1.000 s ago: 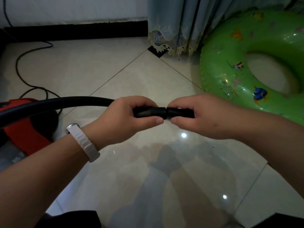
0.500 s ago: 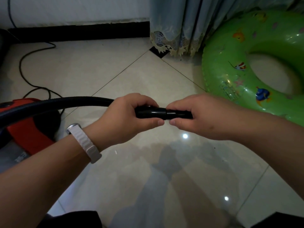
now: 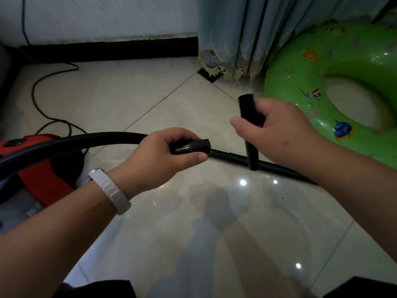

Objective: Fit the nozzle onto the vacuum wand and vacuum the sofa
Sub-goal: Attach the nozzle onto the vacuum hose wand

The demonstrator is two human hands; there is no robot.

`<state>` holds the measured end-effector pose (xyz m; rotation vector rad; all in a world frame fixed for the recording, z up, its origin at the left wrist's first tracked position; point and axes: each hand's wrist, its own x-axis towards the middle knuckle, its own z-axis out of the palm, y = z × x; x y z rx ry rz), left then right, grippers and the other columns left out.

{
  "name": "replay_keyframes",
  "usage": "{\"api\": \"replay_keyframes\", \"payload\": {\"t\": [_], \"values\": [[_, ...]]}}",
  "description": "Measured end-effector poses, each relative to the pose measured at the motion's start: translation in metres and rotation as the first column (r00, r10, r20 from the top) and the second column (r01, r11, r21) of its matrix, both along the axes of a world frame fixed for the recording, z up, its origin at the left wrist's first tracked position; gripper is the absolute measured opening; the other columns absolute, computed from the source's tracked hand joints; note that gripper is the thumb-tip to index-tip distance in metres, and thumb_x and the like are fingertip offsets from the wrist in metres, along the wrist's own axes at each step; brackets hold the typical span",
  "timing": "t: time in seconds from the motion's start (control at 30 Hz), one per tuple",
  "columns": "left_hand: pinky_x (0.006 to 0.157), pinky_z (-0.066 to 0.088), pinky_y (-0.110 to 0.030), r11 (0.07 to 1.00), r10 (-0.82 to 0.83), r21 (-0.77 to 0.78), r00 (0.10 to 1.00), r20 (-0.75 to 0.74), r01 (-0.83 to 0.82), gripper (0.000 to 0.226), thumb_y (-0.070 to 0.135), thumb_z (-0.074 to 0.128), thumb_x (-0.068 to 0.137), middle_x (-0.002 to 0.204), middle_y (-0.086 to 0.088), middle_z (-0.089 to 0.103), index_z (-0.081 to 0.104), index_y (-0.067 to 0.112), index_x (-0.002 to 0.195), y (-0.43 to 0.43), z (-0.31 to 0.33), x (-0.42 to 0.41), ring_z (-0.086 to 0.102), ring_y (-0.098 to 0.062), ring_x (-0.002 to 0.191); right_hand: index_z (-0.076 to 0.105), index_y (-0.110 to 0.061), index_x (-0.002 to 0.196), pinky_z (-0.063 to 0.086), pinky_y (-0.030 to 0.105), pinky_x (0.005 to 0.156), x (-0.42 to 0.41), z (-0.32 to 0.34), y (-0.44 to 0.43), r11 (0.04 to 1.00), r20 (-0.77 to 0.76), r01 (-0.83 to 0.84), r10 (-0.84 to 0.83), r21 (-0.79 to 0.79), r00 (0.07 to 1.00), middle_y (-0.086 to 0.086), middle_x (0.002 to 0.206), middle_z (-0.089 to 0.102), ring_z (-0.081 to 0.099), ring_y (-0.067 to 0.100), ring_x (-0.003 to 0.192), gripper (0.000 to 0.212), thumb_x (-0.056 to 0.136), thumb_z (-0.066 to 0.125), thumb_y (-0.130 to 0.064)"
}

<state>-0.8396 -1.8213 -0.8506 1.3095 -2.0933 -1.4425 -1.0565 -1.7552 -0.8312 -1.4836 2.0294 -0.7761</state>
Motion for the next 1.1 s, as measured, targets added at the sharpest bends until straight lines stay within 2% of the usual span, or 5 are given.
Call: {"api": "replay_keyframes", "payload": {"t": [0.07, 0.23, 0.53, 0.8, 1.1], "values": [[0.052, 0.042, -0.01, 1.0, 0.008, 0.011, 1.0, -0.001, -0.008, 0.016, 0.029, 0.083, 0.076, 0.072, 0.007, 0.068, 0.072, 0.036, 0.085, 0.0, -0.001, 0.001, 0.052, 0.001, 0.057, 0.051, -0.026, 0.075, 0.04, 0.017, 0.053, 0.001, 0.002, -0.001, 0.998, 0.055, 0.049, -0.047, -0.038, 0.997, -0.008, 0.068, 0.055, 0.052, -0.002, 0.057, 0.027, 0.086, 0.071, -0.041], [0.052, 0.042, -0.01, 1.0, 0.013, 0.003, 1.0, 0.016, -0.013, 0.016, 0.03, 0.082, 0.077, 0.068, 0.016, 0.066, 0.071, 0.037, 0.086, -0.004, -0.005, 0.005, 0.053, 0.001, 0.056, 0.049, -0.018, 0.081, 0.054, 0.032, 0.054, -0.002, 0.005, -0.002, 0.992, 0.218, 0.126, -0.117, -0.029, 0.969, 0.006, 0.073, 0.068, 0.071, 0.021, 0.061, 0.031, 0.082, 0.079, -0.028], [0.071, 0.045, -0.005, 0.996, 0.091, -0.021, 0.994, 0.061, -0.09, 0.023, 0.026, 0.083, 0.078, 0.094, 0.012, 0.072, 0.073, 0.037, 0.095, -0.02, -0.016, 0.021, 0.065, 0.006, 0.082, 0.059, -0.013, 0.084, 0.057, 0.041, 0.058, -0.009, -0.001, 0.0, 0.997, 0.221, 0.011, -0.028, 0.08, 0.975, 0.01, 0.07, 0.07, 0.07, 0.031, 0.068, 0.016, 0.079, 0.074, -0.01], [0.071, 0.049, -0.007, 0.994, 0.1, 0.037, 0.995, 0.021, -0.101, 0.022, 0.019, 0.082, 0.079, 0.091, 0.007, 0.075, 0.075, 0.03, 0.096, -0.02, -0.011, 0.02, 0.065, 0.004, 0.079, 0.07, -0.019, 0.081, 0.047, 0.017, 0.051, -0.009, -0.002, 0.0, 1.0, 0.353, 0.008, -0.015, 0.02, 0.935, 0.011, 0.077, 0.072, 0.06, 0.005, 0.051, 0.011, 0.081, 0.073, -0.008], [0.07, 0.048, -0.01, 0.997, 0.033, 0.066, 0.999, 0.019, -0.034, 0.022, 0.017, 0.083, 0.078, 0.086, 0.009, 0.073, 0.075, 0.029, 0.094, -0.02, -0.009, 0.019, 0.064, 0.002, 0.076, 0.072, -0.011, 0.086, 0.049, 0.019, 0.054, -0.008, -0.005, 0.002, 0.999, 0.417, -0.033, 0.023, 0.017, 0.909, 0.009, 0.079, 0.075, 0.065, 0.009, 0.058, 0.006, 0.082, 0.077, -0.012]]}}
